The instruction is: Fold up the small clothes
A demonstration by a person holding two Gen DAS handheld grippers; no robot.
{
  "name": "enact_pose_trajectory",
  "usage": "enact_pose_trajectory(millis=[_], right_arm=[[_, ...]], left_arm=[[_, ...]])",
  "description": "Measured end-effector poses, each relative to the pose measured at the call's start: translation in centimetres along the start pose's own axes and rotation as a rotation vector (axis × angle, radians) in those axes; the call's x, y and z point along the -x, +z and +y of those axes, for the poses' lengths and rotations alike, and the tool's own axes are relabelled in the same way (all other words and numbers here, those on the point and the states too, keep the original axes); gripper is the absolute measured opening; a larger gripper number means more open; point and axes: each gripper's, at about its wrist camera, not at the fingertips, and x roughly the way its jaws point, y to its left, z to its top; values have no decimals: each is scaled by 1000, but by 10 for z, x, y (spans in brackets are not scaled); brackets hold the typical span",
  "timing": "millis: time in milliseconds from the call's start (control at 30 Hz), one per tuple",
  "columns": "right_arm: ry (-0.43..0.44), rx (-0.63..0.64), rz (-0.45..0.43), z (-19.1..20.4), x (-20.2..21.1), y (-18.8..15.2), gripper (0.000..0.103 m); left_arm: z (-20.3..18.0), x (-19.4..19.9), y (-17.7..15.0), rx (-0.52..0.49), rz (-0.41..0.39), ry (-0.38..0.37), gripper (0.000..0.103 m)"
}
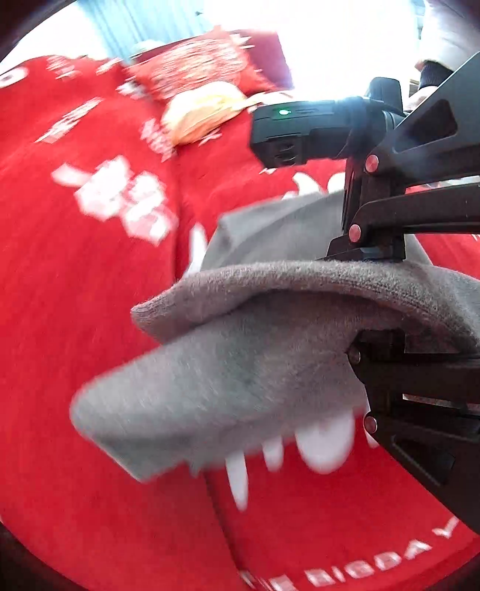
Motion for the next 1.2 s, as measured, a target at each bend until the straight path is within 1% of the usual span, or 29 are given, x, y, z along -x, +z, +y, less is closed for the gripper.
enact_pose_trajectory(millis=[100,167,200,233,267,300,333,367,400,467,500,533,567,633,700,733,767,833,867,900,933,967,1000,1033,1067,1100,1133,1167,1200], right_arm=[[24,-83,-20,-28,12,4,11],[71,-123,-22,-42,17,5,11],[95,-142,-24,-48,20,6,12],[117,-163,-31,-53,23,8,17],[130,-176,-40,-58,25,8,20],[165,-210,-59,-63,28,11,22],[188,-232,-71,-65,30,9,25],[226,-265,-88,-74,37,10,31],[256,-290,-103,-79,41,9,36],[345,-337,-126,-88,49,8,61],[384,-356,-133,-88,50,7,64],[419,-372,-139,-89,51,9,70],[437,-380,-135,-89,53,12,76],[444,-375,-115,-83,48,16,77],[398,-327,-70,-75,46,27,77],[361,-298,-47,-58,39,32,77],[307,-257,-18,-49,36,39,77],[221,-185,20,-30,29,51,77],[183,-150,46,-21,26,58,77],[158,-127,63,-14,23,62,77],[133,-112,77,-8,19,65,77],[68,-87,103,-1,14,71,73],[22,-70,112,6,7,72,65],[-36,-42,119,10,4,73,33],[-96,-6,129,14,2,74,22],[-107,21,119,19,4,73,22],[-70,53,90,28,12,72,22],[-22,76,58,35,22,71,21],[23,100,20,35,37,67,21]], left_arm=[[-35,-40,-3,-83,58,48,23],[-47,-48,2,-83,55,69,23],[-51,-44,1,-72,46,54,28],[-50,-38,-1,-59,38,47,38],[-52,-32,-1,-49,27,55,65],[-49,-22,-5,-46,-4,99,86],[-47,-10,-8,-56,-35,117,90],[-45,3,-11,-66,-68,123,90],[-42,11,-11,-62,-84,135,90],[-23,30,-18,-20,-109,178,90],[-10,37,-19,7,-112,197,90],[1,43,-22,32,-113,217,90],[12,45,-23,58,-110,243,90],[32,48,-28,107,-100,278,90],[53,48,-31,180,-94,301,90],[59,46,-32,210,-96,321,90],[67,46,-35,236,-116,356,90],[74,45,-37,245,-160,404,90],[75,42,-38,239,-161,425,90],[77,38,-37,229,-146,455,90],[79,35,-35,219,-137,469,90],[80,31,-35,199,-125,494,90],[81,26,-34,183,-112,518,90],[81,20,-33,177,-97,525,90],[83,13,-34,178,-70,528,90],[85,8,-35,186,-49,529,90],[87,6,-35,197,-33,520,90],[87,6,-36,200,-36,514,90],[84,8,-36,196,-49,508,90]])
